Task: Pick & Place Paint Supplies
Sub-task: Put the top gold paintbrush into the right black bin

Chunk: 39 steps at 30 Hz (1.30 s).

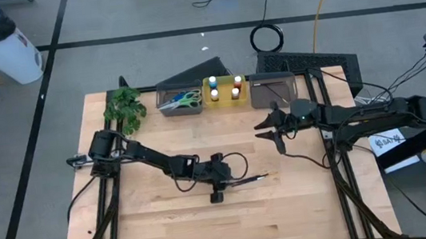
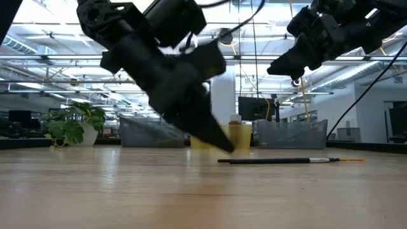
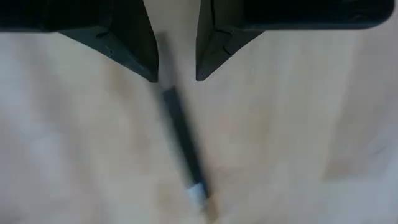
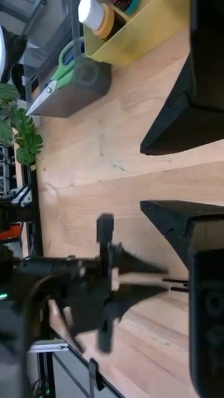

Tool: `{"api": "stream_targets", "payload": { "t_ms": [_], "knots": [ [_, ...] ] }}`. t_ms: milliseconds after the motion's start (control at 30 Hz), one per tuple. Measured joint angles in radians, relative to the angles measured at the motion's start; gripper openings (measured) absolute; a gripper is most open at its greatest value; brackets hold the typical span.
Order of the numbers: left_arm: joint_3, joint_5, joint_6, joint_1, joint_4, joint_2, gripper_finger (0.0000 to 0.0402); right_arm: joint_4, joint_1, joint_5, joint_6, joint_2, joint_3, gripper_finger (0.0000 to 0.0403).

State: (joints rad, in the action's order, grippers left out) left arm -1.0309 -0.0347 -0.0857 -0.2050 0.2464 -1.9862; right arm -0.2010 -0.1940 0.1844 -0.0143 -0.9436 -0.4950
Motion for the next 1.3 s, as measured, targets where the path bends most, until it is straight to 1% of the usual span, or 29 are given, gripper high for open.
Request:
{"api": "stream_targets", "payload": {
  "t_ms": [67,133,300,400,467,600,767,833,933,1000,1133,1300],
  "knots": [
    [-0.001,0.065,0.001,-0.005,0.023,0.004,0.0118,0.001,0.000,0.000,0.000,0.000,0.000,0.0114],
    [-0.001,0.066,0.002,-0.013,0.017,0.000,0.0118,0.000,0.000,0.000,0.000,0.000,0.000,0.0114],
    [0.000,-0.028,0.003,-0.011,0.006,-0.028,0.0118,-0.004,0.000,0.000,-0.002,0.000,0.000,0.0114],
    [-0.001,-0.063,-0.003,-0.003,0.011,-0.040,0.0118,-0.005,0.000,0.000,-0.007,0.000,0.000,0.0114],
    [-0.002,-0.063,-0.006,0.006,-0.002,-0.041,0.0118,-0.004,0.000,0.000,-0.007,0.000,0.000,0.0114],
    [-0.003,-0.106,-0.009,0.017,-0.017,-0.041,0.0118,0.007,0.000,0.000,-0.011,0.000,0.000,0.0114],
    [-0.003,-0.118,-0.043,0.030,-0.036,-0.041,0.0118,0.099,0.014,0.002,-0.053,0.000,0.000,0.0114],
    [-0.003,-0.119,-0.055,0.034,-0.036,-0.041,0.0118,0.151,0.048,0.000,-0.061,-0.004,0.004,0.0114],
    [-0.003,-0.124,-0.057,0.035,-0.036,-0.041,0.0118,0.157,0.127,-0.007,-0.101,-0.027,0.041,0.0114],
    [-0.003,-0.125,-0.056,0.035,-0.037,-0.041,0.0118,0.141,0.199,-0.058,-0.106,-0.052,0.072,0.0114],
    [-0.002,-0.127,-0.055,0.036,-0.034,-0.042,0.0118,0.074,0.342,-0.210,-0.105,-0.119,0.111,0.0114],
    [-0.002,-0.127,-0.056,0.037,-0.034,-0.042,0.0118,0.017,0.459,-0.319,-0.152,-0.218,0.116,0.0114]
  ]
}}
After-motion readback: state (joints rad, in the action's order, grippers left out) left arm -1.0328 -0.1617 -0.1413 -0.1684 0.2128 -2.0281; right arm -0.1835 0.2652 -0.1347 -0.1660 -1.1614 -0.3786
